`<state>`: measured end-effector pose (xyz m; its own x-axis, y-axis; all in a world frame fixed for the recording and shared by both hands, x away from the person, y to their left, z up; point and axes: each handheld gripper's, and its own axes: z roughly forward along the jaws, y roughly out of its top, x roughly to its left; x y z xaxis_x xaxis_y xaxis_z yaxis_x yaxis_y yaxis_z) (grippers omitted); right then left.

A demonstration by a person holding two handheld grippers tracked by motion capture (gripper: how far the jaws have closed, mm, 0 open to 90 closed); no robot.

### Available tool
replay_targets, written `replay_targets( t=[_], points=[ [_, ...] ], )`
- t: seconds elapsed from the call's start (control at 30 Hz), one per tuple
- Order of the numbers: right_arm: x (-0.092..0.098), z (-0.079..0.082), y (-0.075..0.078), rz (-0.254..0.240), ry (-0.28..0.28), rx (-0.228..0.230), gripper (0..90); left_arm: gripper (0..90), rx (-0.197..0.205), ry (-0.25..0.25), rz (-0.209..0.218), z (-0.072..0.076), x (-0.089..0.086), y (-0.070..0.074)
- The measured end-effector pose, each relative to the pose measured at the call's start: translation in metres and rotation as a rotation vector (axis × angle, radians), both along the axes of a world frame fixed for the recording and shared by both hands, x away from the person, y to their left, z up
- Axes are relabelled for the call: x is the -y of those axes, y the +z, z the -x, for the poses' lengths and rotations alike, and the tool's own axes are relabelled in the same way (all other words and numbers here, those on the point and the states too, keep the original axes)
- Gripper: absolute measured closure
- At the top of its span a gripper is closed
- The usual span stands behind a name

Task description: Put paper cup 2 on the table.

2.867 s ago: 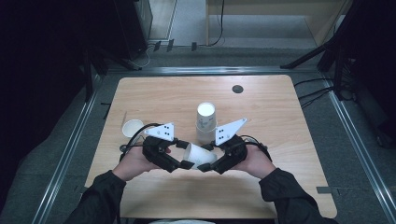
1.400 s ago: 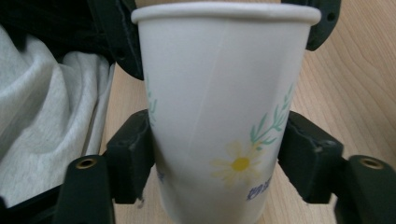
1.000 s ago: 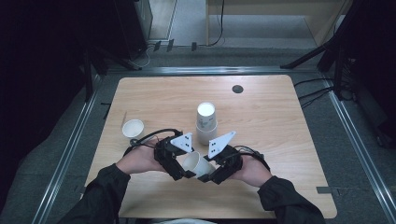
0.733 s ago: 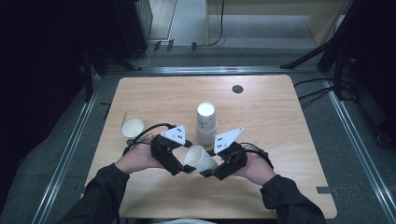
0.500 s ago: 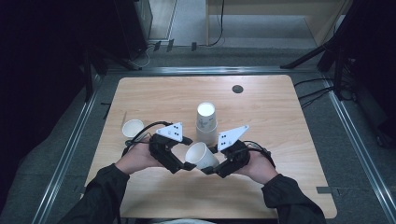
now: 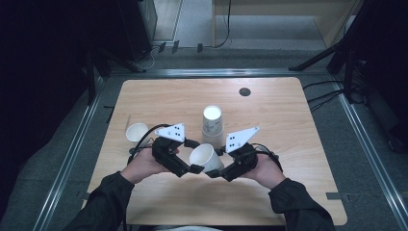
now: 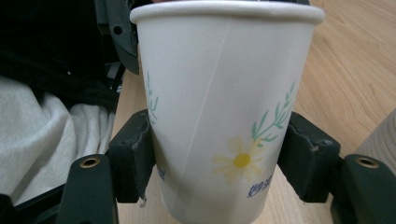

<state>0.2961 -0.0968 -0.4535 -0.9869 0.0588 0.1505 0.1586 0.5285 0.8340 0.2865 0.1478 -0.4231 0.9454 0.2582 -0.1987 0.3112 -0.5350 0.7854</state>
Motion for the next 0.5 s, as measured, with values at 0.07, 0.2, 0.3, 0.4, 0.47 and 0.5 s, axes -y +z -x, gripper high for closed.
replay_targets(
  t=[0.07, 0.2, 0.3, 0.4, 0.47, 0.5],
  points=[
    [-0.0001, -0.0002, 0.0003, -0.002, 0.000, -0.001, 33.7, 13.8, -0.003, 0.003, 0.006, 0.0000, -0.0002, 0.0000],
    [-0.0006, -0.0005, 0.0006, -0.007, 0.002, -0.002, 33.7, 13.8, -0.007, 0.008, 0.018, 0.0004, 0.0005, -0.0005],
    [-0.0016, -0.0003, 0.0004, -0.009, 0.004, -0.003, 33.7, 14.1, -0.010, 0.008, 0.026, 0.0008, 0.0020, -0.0009],
    [-0.0025, 0.0000, 0.0004, -0.009, 0.007, -0.006, 33.7, 14.1, -0.010, 0.019, 0.041, 0.0014, 0.0041, -0.0014],
    [-0.0032, 0.0002, 0.0004, -0.013, 0.009, -0.004, 33.7, 14.1, -0.009, 0.019, 0.048, 0.0017, 0.0050, -0.0017],
    [-0.0032, 0.0003, 0.0005, -0.015, 0.008, -0.006, 33.7, 14.2, -0.013, 0.018, 0.047, 0.0017, 0.0053, -0.0018]
  ],
)
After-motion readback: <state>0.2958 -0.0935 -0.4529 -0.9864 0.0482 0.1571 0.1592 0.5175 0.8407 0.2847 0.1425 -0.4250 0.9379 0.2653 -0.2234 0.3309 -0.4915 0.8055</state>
